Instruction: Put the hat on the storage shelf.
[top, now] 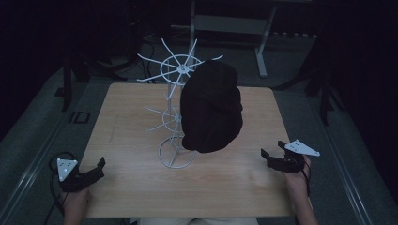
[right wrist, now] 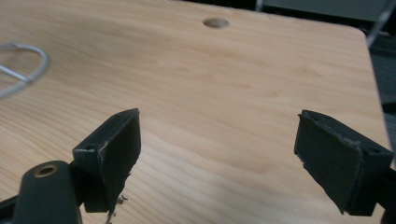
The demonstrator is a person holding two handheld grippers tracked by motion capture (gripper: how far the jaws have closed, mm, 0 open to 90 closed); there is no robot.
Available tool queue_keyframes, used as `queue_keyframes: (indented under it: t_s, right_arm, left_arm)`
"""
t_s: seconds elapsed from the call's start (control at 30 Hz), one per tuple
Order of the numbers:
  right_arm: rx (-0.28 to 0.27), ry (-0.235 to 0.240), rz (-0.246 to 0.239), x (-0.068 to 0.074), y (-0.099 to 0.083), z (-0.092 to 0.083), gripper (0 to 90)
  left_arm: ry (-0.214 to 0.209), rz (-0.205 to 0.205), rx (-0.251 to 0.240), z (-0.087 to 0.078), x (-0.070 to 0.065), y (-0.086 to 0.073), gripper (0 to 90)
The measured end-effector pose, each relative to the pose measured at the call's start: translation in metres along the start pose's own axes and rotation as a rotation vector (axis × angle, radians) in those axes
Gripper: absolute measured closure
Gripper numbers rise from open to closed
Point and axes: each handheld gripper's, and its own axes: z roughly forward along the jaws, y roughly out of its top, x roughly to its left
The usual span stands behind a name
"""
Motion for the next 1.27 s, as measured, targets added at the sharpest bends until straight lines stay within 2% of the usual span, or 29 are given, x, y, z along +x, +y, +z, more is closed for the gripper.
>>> queue_keyframes:
  t_s: [0.2, 0.37, 0.67, 0.9, 1.27]
  right_arm:
    - [0.021, -0.047, 0.009, -0.011, -0.016, -0.005, 14.5]
    - [0.030, -0.110, 0.019, -0.018, -0.027, -0.012, 14.5]
    - [0.036, -0.208, 0.032, -0.029, -0.040, -0.022, 14.4]
    - [0.023, -0.284, 0.066, -0.037, -0.048, -0.029, 14.4]
    - [0.018, -0.307, 0.080, -0.040, -0.049, -0.029, 14.4]
  left_arm:
    - [0.000, 0.000, 0.002, 0.000, 0.000, 0.000, 1.5]
    - [0.000, -0.001, 0.001, 0.000, 0.000, 0.000, 1.4]
    - [0.000, -0.001, -0.001, 0.000, 0.000, 0.000, 1.5]
    - [0.000, 0.000, 0.000, 0.000, 0.000, 0.000, 1.4]
    - [-0.001, 0.000, 0.000, 0.000, 0.000, 0.000, 1.5]
